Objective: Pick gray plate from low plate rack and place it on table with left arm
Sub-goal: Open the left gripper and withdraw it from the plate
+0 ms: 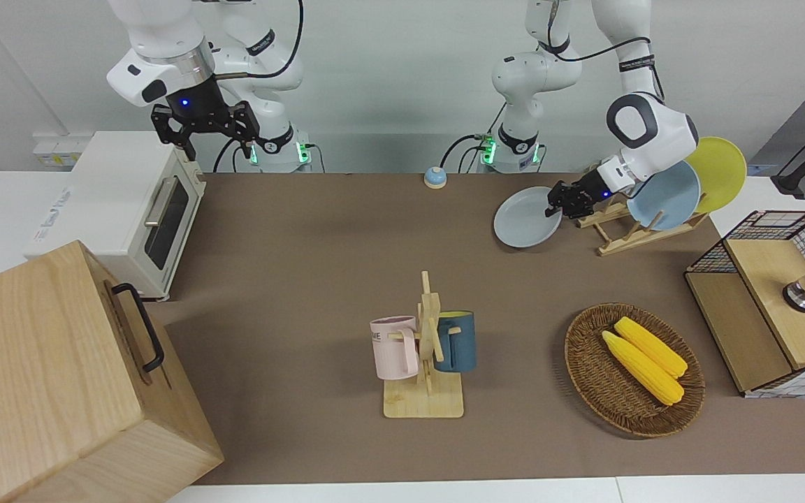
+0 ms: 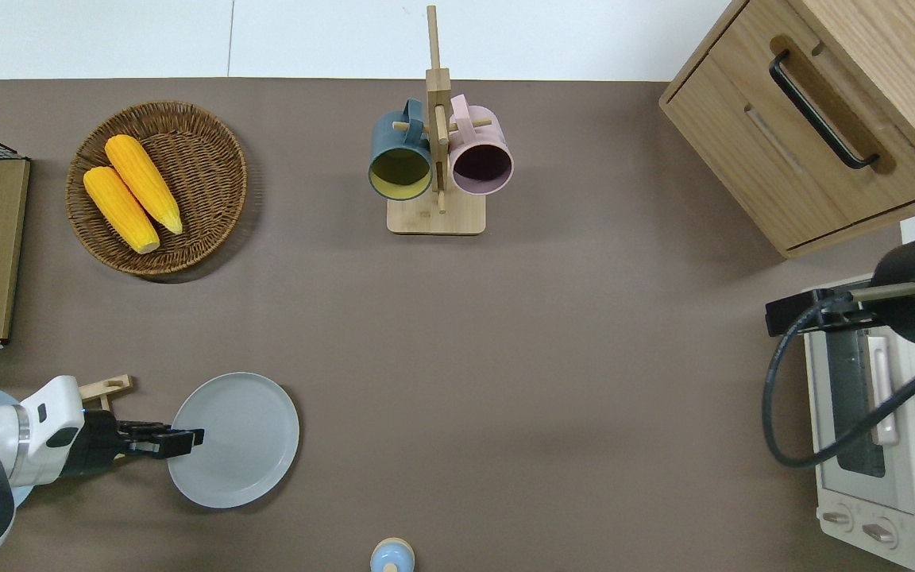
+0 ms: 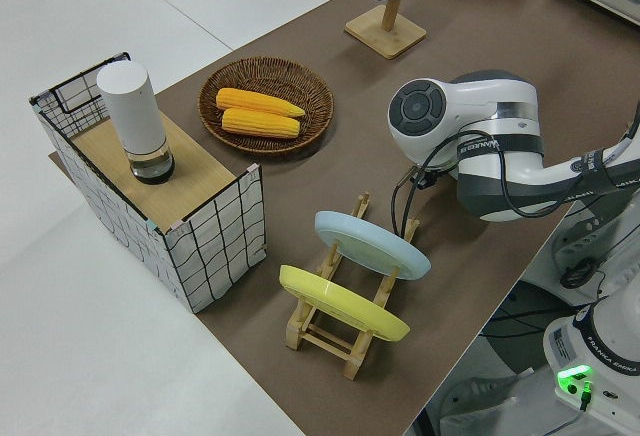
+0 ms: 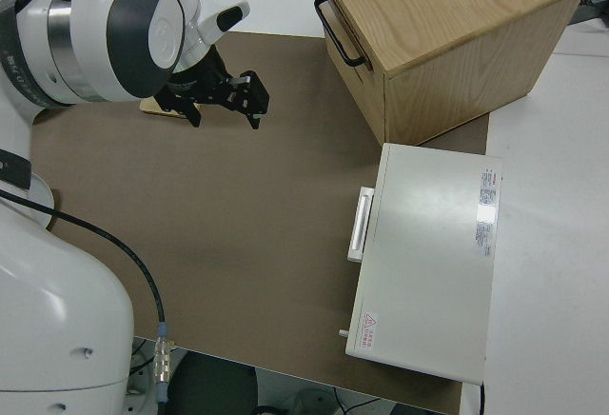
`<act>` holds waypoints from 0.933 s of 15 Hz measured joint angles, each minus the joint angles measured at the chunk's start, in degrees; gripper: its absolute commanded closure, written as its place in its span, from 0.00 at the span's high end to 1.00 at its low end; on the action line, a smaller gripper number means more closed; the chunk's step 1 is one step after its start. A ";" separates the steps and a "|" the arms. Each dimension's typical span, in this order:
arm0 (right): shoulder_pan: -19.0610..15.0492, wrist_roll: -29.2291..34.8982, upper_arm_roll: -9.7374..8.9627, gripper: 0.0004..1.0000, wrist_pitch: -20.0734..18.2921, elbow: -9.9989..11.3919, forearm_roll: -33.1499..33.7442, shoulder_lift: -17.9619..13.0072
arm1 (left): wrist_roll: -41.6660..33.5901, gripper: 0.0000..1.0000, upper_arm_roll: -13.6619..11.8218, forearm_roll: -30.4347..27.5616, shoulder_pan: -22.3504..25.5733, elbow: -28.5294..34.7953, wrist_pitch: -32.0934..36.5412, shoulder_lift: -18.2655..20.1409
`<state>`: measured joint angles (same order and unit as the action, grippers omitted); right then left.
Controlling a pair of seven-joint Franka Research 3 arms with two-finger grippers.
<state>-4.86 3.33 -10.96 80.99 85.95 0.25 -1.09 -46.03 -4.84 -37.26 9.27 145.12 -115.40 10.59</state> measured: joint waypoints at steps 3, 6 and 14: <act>0.00 0.00 0.00 0.99 0.00 0.00 0.00 0.00 | -0.15 0.51 0.42 -0.01 -0.04 0.15 -0.74 0.02; 0.00 0.00 0.00 0.99 0.00 0.00 0.00 0.00 | -0.17 0.72 1.21 0.00 -0.13 0.93 -2.82 -0.13; 0.00 0.00 0.00 0.99 0.00 0.00 0.00 0.00 | 3.91 0.99 5.52 0.53 -0.24 0.69 -10.17 0.56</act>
<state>-4.86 3.33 -10.96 80.99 85.95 0.25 -1.09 -42.11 0.68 -36.72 9.03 145.81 -125.57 11.15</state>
